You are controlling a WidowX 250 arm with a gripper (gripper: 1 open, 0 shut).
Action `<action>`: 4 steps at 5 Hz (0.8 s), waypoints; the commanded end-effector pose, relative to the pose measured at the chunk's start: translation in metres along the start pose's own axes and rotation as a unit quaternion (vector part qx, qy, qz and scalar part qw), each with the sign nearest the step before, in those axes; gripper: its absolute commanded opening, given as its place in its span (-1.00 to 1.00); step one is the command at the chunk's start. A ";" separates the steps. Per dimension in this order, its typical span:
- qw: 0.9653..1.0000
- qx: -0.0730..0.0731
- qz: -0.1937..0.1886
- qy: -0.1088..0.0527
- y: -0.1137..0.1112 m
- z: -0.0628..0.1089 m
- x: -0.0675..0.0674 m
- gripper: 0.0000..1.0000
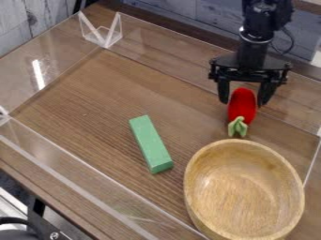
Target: Move the red object to the right side of the table
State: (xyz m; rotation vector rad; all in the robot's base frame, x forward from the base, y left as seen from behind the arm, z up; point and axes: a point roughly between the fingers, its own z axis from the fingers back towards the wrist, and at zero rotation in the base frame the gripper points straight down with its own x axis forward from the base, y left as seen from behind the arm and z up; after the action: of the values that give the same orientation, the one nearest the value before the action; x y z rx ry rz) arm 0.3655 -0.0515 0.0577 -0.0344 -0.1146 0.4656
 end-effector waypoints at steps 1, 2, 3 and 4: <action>0.999 -0.030 0.004 -0.041 -0.004 0.040 0.016 1.00; 0.998 -0.030 0.036 -0.046 -0.008 0.045 0.016 1.00; 0.996 -0.032 0.068 -0.053 -0.012 0.054 0.014 1.00; 0.996 -0.042 0.057 -0.054 -0.008 0.060 0.017 1.00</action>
State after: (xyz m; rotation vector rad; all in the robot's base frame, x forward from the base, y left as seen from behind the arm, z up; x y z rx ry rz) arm 0.3684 -0.0528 0.0815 -0.0518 -0.1406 0.5709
